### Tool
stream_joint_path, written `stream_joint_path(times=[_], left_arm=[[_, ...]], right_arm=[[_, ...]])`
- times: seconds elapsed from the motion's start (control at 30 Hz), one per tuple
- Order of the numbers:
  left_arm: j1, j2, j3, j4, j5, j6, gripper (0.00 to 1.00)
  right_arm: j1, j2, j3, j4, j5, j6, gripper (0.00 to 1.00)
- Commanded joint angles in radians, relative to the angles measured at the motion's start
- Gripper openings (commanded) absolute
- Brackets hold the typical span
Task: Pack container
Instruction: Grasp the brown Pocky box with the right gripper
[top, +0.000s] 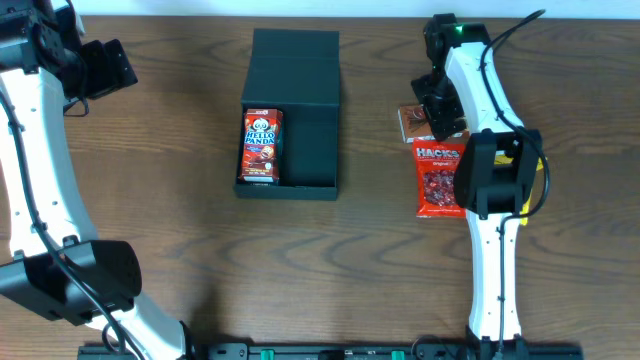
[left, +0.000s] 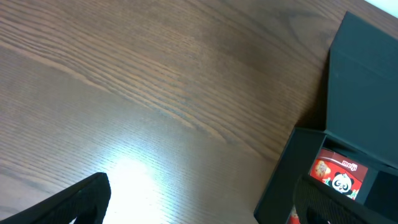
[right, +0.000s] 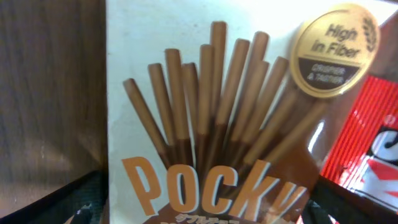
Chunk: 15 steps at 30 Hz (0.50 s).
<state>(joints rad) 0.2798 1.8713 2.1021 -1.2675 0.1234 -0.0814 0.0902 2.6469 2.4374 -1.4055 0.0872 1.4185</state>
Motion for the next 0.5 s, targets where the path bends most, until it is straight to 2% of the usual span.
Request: stream_joint_path(times=[0.0, 0.1, 0.13, 0.47], left_arm=[[0.004, 0.008, -0.006, -0.001, -0.013, -0.008, 0.95], [0.004, 0.008, -0.006, -0.001, -0.012, -0.008, 0.95], [0.004, 0.008, -0.006, -0.001, -0.012, -0.008, 0.95], [0.004, 0.008, -0.006, 0.000, -0.012, -0.008, 0.95]], right_arm=[[-0.004, 0.010, -0.031, 0.002, 0.008, -0.008, 0.82], [-0.004, 0.010, -0.030, 0.026, -0.017, -0.076, 0.70], [-0.005, 0.010, -0.030, 0.031, -0.018, -0.097, 0.69], [-0.005, 0.008, -0.014, 0.035, -0.069, -0.303, 0.68]])
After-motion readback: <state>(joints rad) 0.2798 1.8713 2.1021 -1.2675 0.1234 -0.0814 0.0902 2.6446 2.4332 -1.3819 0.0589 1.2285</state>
